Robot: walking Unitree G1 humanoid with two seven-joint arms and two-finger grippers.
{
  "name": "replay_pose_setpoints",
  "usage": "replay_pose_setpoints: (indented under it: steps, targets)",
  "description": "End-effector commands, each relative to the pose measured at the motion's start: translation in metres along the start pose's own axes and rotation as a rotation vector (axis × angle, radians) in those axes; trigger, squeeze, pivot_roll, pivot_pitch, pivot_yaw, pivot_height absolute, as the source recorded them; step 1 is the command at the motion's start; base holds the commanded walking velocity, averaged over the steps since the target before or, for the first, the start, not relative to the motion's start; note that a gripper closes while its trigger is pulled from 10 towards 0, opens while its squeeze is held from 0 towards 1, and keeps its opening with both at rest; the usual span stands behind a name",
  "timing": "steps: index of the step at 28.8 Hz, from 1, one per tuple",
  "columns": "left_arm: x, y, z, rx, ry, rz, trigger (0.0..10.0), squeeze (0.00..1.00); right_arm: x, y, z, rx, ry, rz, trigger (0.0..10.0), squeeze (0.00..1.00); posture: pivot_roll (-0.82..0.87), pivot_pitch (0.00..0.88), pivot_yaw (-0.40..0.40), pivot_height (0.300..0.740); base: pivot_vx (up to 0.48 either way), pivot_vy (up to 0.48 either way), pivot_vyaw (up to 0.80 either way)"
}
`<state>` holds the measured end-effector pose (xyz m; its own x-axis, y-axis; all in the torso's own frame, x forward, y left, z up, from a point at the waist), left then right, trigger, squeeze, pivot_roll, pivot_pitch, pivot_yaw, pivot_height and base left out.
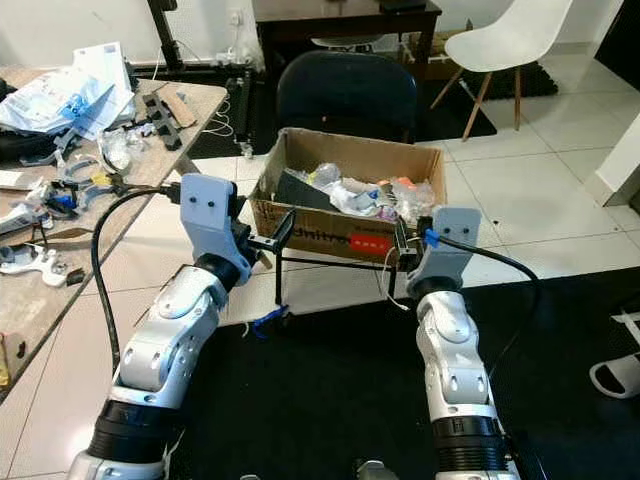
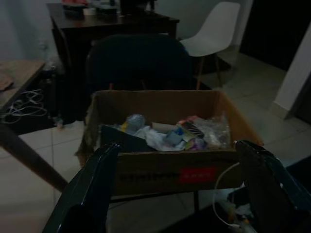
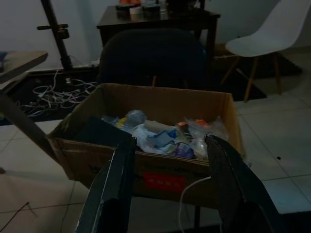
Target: Picking trash to rubbish bin
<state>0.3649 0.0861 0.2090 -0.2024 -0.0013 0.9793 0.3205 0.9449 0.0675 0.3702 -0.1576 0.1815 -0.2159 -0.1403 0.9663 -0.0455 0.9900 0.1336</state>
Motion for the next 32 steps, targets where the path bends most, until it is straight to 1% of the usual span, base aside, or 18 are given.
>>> replay_pose_setpoints:
  steps: [1, 3, 5, 7, 8, 9, 11, 20, 25, 28, 32]
  targets:
    - [0.000, 0.000, 0.002, -0.001, 0.006, -0.009, 10.0, 0.00, -0.001, 0.002, 0.003, 0.001, 0.002, -0.006, 10.0, 0.00, 0.02, 0.145, 0.022, 0.740, 0.000, 0.000, 0.00]
    - [-0.001, 0.001, 0.002, 0.001, 0.010, -0.013, 10.0, 0.00, -0.002, 0.002, 0.003, 0.003, 0.003, -0.006, 10.0, 0.00, 0.02, 0.145, 0.022, 0.740, 0.000, 0.000, 0.00]
    - [-0.003, 0.003, 0.001, 0.014, 0.016, -0.021, 10.0, 0.00, -0.007, 0.004, 0.002, 0.016, 0.033, -0.001, 10.0, 0.00, 0.02, 0.145, 0.022, 0.740, 0.000, 0.000, 0.00]
    - [-0.009, 0.008, 0.001, 0.045, 0.051, -0.046, 10.0, 0.00, -0.008, 0.008, 0.002, 0.034, 0.041, 0.020, 10.0, 0.00, 0.02, 0.139, 0.022, 0.740, 0.000, 0.000, 0.00]
    - [-0.009, 0.008, 0.001, 0.045, 0.051, -0.046, 10.0, 0.00, -0.008, 0.008, 0.002, 0.034, 0.041, 0.020, 10.0, 0.00, 0.02, 0.139, 0.022, 0.740, 0.000, 0.000, 0.00]
    - [-0.013, 0.016, 0.001, 0.085, 0.078, -0.065, 10.0, 0.00, -0.011, 0.013, 0.001, 0.070, 0.056, 0.120, 10.0, 0.00, 0.02, 0.139, 0.022, 0.740, 0.000, 0.000, 0.80]
    - [-0.013, 0.018, 0.002, 0.094, 0.074, -0.058, 10.0, 0.00, -0.013, 0.018, 0.002, 0.092, 0.067, 0.147, 10.0, 0.00, 0.02, 0.132, 0.021, 0.740, 0.000, 0.000, 0.80]
    - [-0.014, 0.015, 0.002, 0.086, 0.071, -0.056, 10.0, 0.00, -0.016, 0.023, 0.002, 0.112, 0.078, 0.156, 10.0, 0.00, 0.01, 0.125, 0.015, 0.740, 0.000, 0.000, 0.80]
    - [-0.011, 0.014, 0.002, 0.093, 0.055, -0.043, 10.0, 0.00, -0.016, 0.024, 0.002, 0.116, 0.079, 0.168, 10.0, 0.00, 0.01, 0.129, 0.009, 0.740, 0.000, 0.000, 0.80]
    - [-0.008, 0.017, 0.003, 0.111, 0.040, -0.037, 10.0, 0.00, -0.015, 0.024, 0.002, 0.116, 0.077, 0.172, 10.0, 0.00, 0.01, 0.134, 0.008, 0.740, 0.000, 0.000, 0.80]
    - [-0.005, 0.025, 0.002, 0.158, 0.028, -0.039, 10.0, 0.00, -0.014, 0.023, 0.002, 0.111, 0.074, 0.176, 10.0, 0.00, 0.01, 0.139, 0.008, 0.740, 0.000, 0.000, 0.80]
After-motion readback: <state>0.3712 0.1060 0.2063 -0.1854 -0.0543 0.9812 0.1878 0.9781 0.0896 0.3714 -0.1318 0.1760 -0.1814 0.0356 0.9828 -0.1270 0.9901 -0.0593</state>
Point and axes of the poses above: a point about 5 cm out from each wrist's last joint towards the gripper, its own z axis pointing back from the gripper into the wrist, its own x axis along the axis of the wrist's last joint, y = z × x, the point moved 5 cm from there along -z, pointing out of the wrist towards the gripper, and after that the axes turned 5 degrees about -z, right-handed, at the moved point
